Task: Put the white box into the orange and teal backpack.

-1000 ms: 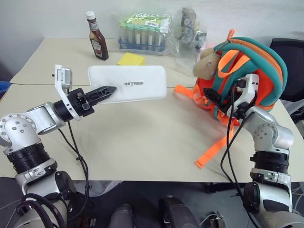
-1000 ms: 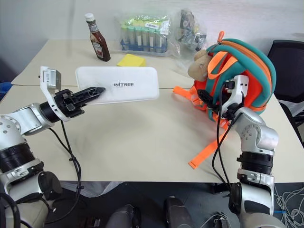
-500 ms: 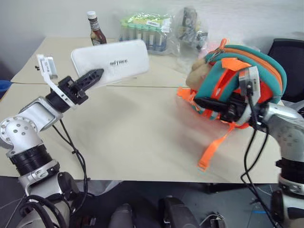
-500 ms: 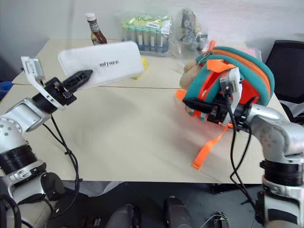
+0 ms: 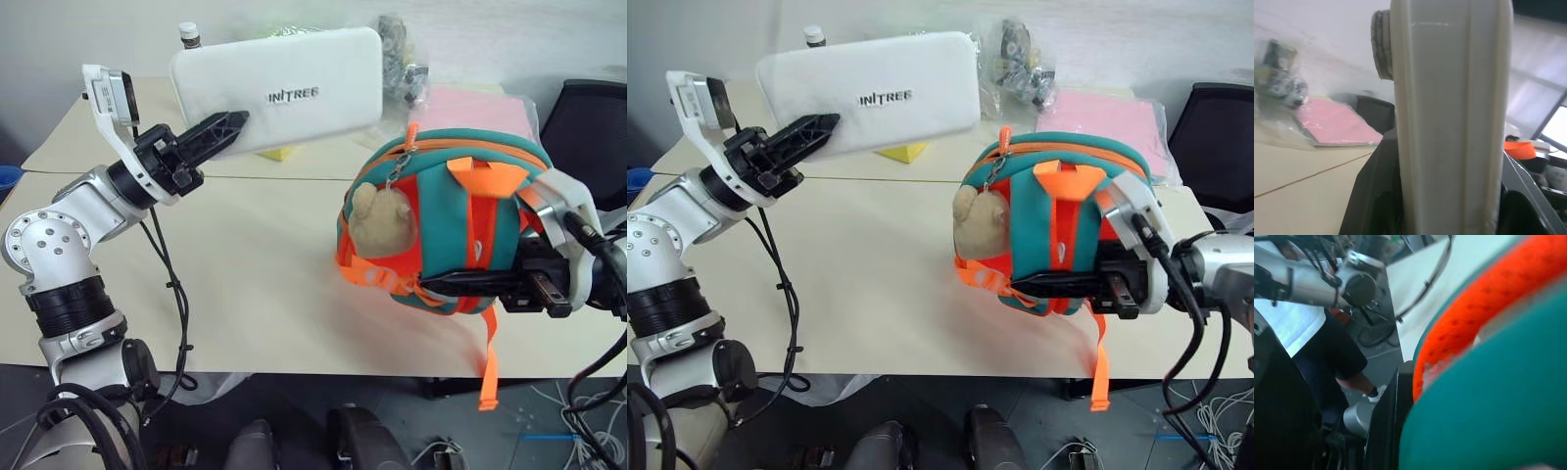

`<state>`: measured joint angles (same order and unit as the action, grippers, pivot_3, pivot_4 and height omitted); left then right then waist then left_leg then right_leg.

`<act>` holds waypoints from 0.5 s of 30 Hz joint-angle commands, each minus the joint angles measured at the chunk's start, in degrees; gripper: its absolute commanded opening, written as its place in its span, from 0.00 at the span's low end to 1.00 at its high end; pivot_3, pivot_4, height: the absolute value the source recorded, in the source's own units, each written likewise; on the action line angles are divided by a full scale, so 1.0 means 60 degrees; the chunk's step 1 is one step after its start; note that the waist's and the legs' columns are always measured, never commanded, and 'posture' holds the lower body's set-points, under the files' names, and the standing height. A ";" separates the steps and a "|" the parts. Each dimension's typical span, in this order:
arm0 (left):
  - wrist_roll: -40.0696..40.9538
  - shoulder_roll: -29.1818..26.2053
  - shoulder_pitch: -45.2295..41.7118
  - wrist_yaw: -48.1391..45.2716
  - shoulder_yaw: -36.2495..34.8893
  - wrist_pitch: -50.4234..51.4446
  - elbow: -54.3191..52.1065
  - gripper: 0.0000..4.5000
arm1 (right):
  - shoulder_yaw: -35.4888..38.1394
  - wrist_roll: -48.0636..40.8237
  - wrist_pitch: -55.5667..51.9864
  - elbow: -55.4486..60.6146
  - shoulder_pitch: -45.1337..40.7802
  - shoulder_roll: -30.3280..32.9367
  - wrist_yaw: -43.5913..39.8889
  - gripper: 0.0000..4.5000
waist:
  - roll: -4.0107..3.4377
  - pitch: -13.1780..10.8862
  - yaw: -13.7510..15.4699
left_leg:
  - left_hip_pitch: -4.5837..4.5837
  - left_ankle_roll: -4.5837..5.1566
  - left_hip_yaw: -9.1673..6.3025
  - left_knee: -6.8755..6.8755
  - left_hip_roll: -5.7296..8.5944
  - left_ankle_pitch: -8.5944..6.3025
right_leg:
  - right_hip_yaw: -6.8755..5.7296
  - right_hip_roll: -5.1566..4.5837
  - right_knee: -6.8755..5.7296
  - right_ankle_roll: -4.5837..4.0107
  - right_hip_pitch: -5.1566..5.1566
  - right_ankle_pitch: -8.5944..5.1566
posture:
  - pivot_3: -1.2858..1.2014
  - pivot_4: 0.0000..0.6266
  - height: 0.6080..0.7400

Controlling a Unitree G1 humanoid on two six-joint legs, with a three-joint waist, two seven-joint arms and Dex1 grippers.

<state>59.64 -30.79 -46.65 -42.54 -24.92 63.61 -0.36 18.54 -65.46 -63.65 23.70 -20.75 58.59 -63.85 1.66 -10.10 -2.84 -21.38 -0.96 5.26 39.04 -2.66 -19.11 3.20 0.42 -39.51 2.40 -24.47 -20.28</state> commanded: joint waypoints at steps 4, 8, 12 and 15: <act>-0.1852 -0.0516 0.0064 -0.1940 0.2198 -0.2254 -0.0163 0.31 | 0.0602 0.0151 0.0286 -0.0686 0.0299 0.0465 -0.0346 0.00 | 0.0000 0.0000 0.0071 | 0.0004 0.0002 0.0000 0.0011 0.0002 0.0001 | 0.0002 0.0001 -0.0003 0.0000 0.0005 0.0000 | 0.52 0.24 1.00; -0.3410 -0.1059 -0.0591 -0.3126 0.3222 -0.4056 0.1094 0.31 | 0.0643 0.0119 0.0321 -0.0741 0.0410 0.0586 -0.0508 0.00 | 0.0000 0.0000 0.0160 | 0.0008 0.0003 0.0002 0.0007 0.0003 0.0001 | 0.0004 0.0006 0.0003 0.0000 0.0008 0.0000 | 0.52 0.24 1.00; -0.4121 -0.1291 -0.1318 -0.4162 0.3734 -0.4968 0.2111 0.31 | 0.0712 0.0086 0.0332 -0.0700 0.0505 0.0597 -0.0572 0.00 | 0.0000 0.0000 0.0198 | 0.0006 0.0011 0.0004 0.0009 0.0005 -0.0003 | 0.0007 0.0004 0.0005 0.0000 0.0009 0.0000 | 0.52 0.24 1.00; -0.4566 -0.1672 -0.1507 -0.5295 0.4262 -0.5340 0.2363 0.31 | 0.0684 0.0138 0.0372 -0.0715 0.0527 0.0543 -0.0508 0.00 | 0.0000 0.0000 0.0199 | 0.0000 0.0019 0.0005 0.0007 0.0003 -0.0008 | 0.0007 0.0004 0.0010 0.0000 0.0006 0.0000 | 0.52 0.24 1.00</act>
<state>33.60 -39.59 -53.88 -70.56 -0.47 33.32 14.17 20.52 -64.11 -62.42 18.70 -17.54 60.73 -66.53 1.66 -10.10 -1.64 -21.39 -0.84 5.29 39.09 -2.64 -19.15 3.24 0.44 -39.45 2.40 -24.44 -20.28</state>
